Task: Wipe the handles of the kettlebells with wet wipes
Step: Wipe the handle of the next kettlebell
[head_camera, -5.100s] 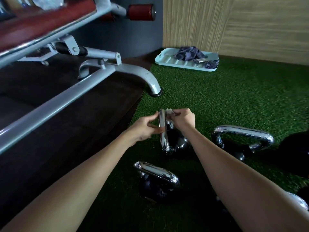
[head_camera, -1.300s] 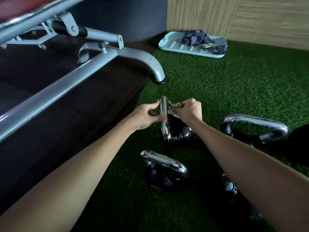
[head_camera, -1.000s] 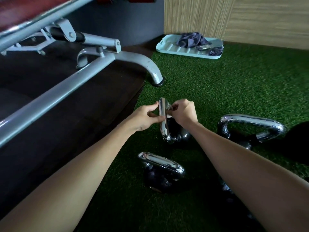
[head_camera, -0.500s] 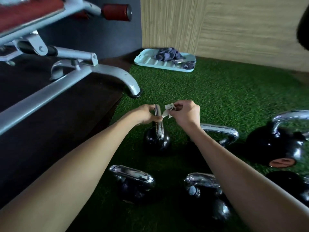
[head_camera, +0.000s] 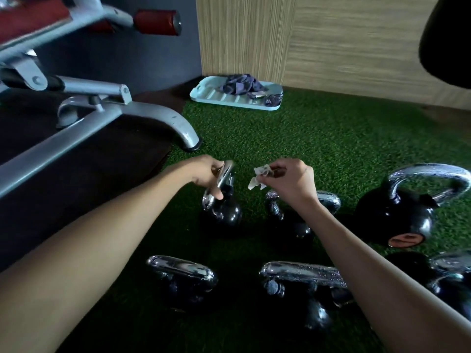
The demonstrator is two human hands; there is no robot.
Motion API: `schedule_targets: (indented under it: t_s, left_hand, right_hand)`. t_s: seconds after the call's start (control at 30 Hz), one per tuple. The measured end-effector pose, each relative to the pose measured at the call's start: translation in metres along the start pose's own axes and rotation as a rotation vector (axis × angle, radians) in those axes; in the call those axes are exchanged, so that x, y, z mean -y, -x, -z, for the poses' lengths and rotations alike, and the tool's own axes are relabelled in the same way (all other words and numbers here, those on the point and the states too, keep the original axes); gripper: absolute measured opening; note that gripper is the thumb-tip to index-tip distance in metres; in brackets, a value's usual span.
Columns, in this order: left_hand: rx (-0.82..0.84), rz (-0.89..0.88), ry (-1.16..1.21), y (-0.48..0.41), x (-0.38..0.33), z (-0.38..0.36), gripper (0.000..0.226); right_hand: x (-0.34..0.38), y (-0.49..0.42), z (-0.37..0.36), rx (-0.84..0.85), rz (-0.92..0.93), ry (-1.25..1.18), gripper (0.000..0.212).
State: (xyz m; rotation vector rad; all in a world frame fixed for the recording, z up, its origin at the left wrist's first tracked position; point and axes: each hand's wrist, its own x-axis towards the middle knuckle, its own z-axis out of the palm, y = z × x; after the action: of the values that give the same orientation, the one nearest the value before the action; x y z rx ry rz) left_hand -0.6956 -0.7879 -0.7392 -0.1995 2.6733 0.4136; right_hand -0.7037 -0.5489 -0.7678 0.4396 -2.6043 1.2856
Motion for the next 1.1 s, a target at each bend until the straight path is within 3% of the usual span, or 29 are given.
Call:
schedule_targets:
  t_s: [0.2, 0.33, 0.47, 0.57, 0.7, 0.97, 1.03, 1.1]
  left_hand:
    - [0.152, -0.206, -0.19, -0.008, 0.016, 0.031, 0.119]
    - [0.092, -0.289, -0.331, -0.007, 0.012, 0.032, 0.11]
    - [-0.069, -0.377, -0.465, -0.002, 0.018, 0.028, 0.109]
    - [-0.214, -0.379, -0.386, -0.003, 0.038, 0.022, 0.097]
    - [-0.242, -0.384, -0.329, -0.004, 0.049, 0.014, 0.066]
    - [-0.241, -0.334, -0.336, -0.008, 0.041, 0.019, 0.046]
    - [-0.255, -0.287, -0.349, 0.004, 0.033, 0.014, 0.052]
    - [-0.369, -0.314, -0.315, 0.012, 0.017, 0.003, 0.059]
  right_hand:
    - [0.006, -0.001, -0.004, 0.037, -0.021, -0.061, 0.021]
    - [0.006, -0.002, -0.008, 0.036, -0.035, -0.054, 0.023]
    - [0.006, 0.001, -0.008, 0.049, -0.043, -0.044, 0.023]
    - [0.007, 0.004, -0.008, 0.046, -0.047, -0.069, 0.022]
    - [0.006, 0.007, -0.006, 0.071, -0.033, -0.036, 0.022]
    - [0.012, 0.003, 0.017, 0.041, -0.065, -0.082, 0.025]
    - [0.014, 0.001, 0.033, 0.033, -0.064, -0.074, 0.024]
    - [0.014, 0.0, 0.055, 0.019, -0.044, -0.04, 0.019]
